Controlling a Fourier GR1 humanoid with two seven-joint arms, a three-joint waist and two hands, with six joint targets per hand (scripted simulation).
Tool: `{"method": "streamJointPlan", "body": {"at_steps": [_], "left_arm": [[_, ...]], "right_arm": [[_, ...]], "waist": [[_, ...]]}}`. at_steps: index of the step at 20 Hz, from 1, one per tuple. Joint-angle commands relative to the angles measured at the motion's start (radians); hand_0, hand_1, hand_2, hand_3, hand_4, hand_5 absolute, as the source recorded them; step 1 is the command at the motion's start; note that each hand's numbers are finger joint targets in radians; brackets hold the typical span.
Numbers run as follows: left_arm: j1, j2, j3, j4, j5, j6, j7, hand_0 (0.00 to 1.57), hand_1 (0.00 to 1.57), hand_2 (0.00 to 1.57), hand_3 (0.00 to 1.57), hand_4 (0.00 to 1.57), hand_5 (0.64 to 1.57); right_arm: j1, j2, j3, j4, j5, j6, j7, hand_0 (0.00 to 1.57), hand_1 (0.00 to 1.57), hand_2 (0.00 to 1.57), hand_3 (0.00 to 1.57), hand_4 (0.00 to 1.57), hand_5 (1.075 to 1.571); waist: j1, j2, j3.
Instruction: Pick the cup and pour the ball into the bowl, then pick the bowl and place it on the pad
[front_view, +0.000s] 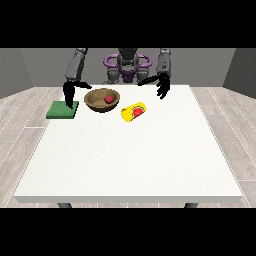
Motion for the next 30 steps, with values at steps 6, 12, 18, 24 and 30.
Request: {"method": "streamJointPlan", "body": {"at_steps": [6, 12, 18, 24, 30], "left_arm": [[-0.012, 0.018, -0.059, -0.112, 0.02, -0.063, 0.042, 0.0, 0.0, 0.0, 0.0, 0.0, 1.554], [-0.064, -0.029, -0.093, -0.144, -0.007, -0.02, 0.08, 0.0, 0.0, 0.0, 0.0, 0.0, 1.558], [-0.022, -0.019, -0.111, -0.131, 0.001, -0.067, 0.076, 0.0, 0.0, 0.0, 0.0, 0.0, 1.562], [0.03, 0.007, -0.063, -0.081, 0.04, -0.084, 0.072, 0.0, 0.0, 0.0, 0.0, 0.0, 1.564], [0.009, 0.021, -0.087, -0.173, 0.038, -0.109, 0.059, 0.0, 0.0, 0.0, 0.0, 0.0, 1.567]], "right_arm": [[0.018, -0.03, -0.06, 0.18, -0.021, 0.047, -0.152, 0.0, 0.0, 0.0, 0.0, 0.26, 1.549], [-0.008, 0.026, -0.05, 0.186, -0.012, -0.005, -0.176, 0.0, 0.0, 0.0, 0.0, 0.15, 1.525], [-0.013, 0.073, -0.066, 0.146, -0.045, -0.051, -0.118, 0.0, 0.0, 0.0, 0.0, 0.23, 1.532], [-0.037, 0.134, -0.022, 0.112, -0.038, -0.111, -0.01, 0.0, 0.0, 0.0, 0.0, 0.38, 1.552], [0.026, 0.076, -0.013, 0.231, 0.036, -0.201, -0.037, 1.57, 1.57, 1.57, 0.82, 0.66, 1.57]], "waist": [[0.113, 0.065, 0.0019], [0.124, 0.108, 0.0017], [0.165, 0.05, 0.0002], [0.094, -0.05, 0.0004], [0.183, 0.046, 0.0008]]}}
